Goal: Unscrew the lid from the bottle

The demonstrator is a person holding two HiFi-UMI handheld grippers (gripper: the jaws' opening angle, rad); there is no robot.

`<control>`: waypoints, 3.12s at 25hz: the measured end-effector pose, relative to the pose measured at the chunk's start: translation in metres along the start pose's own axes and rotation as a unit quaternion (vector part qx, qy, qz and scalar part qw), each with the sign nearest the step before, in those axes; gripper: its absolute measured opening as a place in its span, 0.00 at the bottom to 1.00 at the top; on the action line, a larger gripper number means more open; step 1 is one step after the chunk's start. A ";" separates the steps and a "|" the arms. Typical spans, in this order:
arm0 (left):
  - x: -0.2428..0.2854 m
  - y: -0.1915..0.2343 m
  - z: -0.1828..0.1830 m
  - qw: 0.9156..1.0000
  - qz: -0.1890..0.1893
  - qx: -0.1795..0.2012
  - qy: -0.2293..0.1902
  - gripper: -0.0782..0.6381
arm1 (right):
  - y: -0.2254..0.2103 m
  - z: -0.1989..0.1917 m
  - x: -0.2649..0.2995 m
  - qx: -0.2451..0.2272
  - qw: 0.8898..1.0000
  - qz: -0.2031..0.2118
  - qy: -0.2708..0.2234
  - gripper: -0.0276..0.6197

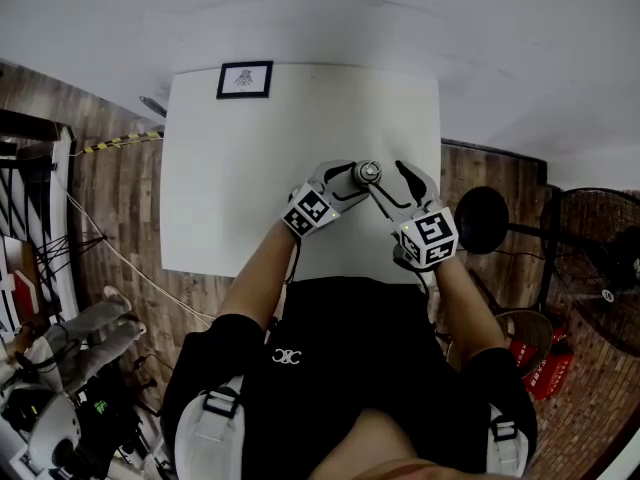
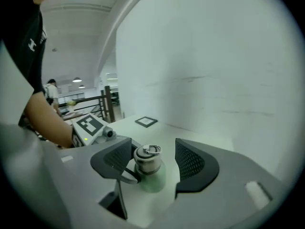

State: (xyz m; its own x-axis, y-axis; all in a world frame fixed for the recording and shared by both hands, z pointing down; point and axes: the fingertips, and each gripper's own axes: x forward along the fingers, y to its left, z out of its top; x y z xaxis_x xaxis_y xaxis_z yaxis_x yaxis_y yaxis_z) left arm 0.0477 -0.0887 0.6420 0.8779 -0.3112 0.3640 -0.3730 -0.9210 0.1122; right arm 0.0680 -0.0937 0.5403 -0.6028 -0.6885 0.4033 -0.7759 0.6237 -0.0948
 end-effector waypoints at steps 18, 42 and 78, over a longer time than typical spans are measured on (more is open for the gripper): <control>0.003 0.002 -0.001 1.000 -0.003 0.001 0.002 0.59 | 0.007 -0.028 0.035 -0.032 0.997 -0.067 0.032 0.42; 0.001 0.003 0.000 1.000 -0.007 0.006 -0.002 0.59 | 0.006 -0.008 0.007 0.020 0.998 -0.025 -0.058 0.43; 0.000 0.003 -0.002 1.000 -0.003 0.004 -0.002 0.58 | 0.006 -0.011 -0.002 0.045 0.995 -0.006 -0.087 0.41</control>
State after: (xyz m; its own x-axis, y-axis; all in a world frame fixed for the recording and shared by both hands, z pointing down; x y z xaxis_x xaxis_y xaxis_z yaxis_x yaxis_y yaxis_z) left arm 0.0463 -0.0914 0.6443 0.8818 -0.3061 0.3588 -0.3649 -0.9248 0.1077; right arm 0.0669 -0.0846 0.5486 -0.6104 -0.7540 0.2426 -0.7920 0.5849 -0.1751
